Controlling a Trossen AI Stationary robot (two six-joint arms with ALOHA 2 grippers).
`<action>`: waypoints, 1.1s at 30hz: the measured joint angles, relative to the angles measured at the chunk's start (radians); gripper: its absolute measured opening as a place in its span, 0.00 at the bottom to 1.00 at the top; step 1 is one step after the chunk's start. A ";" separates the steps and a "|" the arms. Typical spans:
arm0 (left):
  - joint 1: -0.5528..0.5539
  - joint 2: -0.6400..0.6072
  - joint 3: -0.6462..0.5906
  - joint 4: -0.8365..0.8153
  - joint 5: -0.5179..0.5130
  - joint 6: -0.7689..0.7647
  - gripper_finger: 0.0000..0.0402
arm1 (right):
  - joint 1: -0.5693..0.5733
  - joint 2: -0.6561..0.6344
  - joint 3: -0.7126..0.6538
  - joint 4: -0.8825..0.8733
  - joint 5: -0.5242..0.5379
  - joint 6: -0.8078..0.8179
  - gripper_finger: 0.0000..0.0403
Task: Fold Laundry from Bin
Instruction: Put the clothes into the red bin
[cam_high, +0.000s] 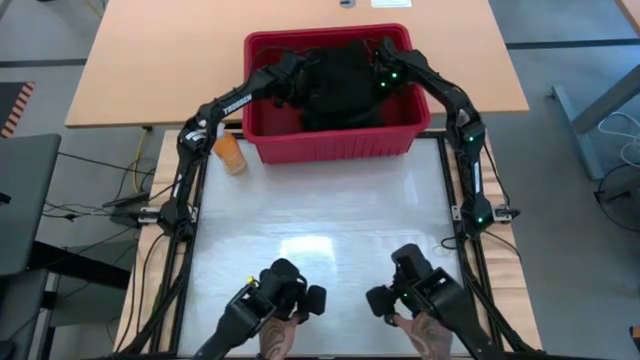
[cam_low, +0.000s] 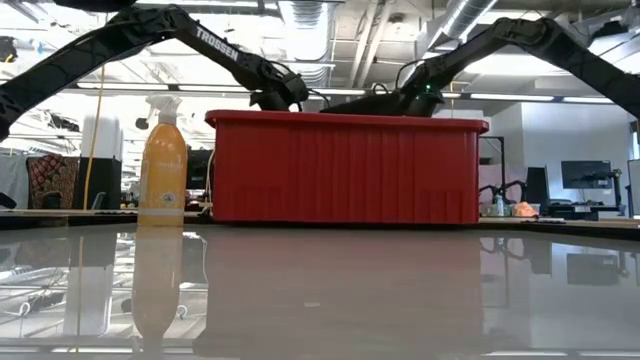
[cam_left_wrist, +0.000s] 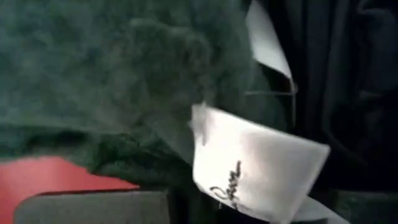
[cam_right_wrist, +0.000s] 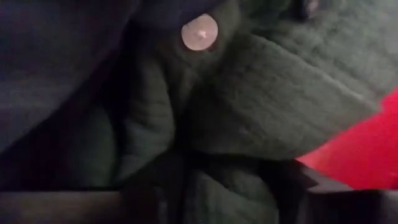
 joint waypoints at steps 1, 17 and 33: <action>0.002 -0.001 0.000 0.000 0.000 0.000 0.17 | -0.001 -0.002 0.000 -0.006 0.011 -0.013 0.59; 0.029 -0.006 0.000 -0.021 0.057 0.000 0.17 | -0.060 -0.018 0.240 -0.246 0.129 -0.054 0.73; 0.066 -0.147 0.013 -0.057 0.017 0.075 0.30 | 0.006 -0.217 0.214 0.071 -0.114 -0.084 0.73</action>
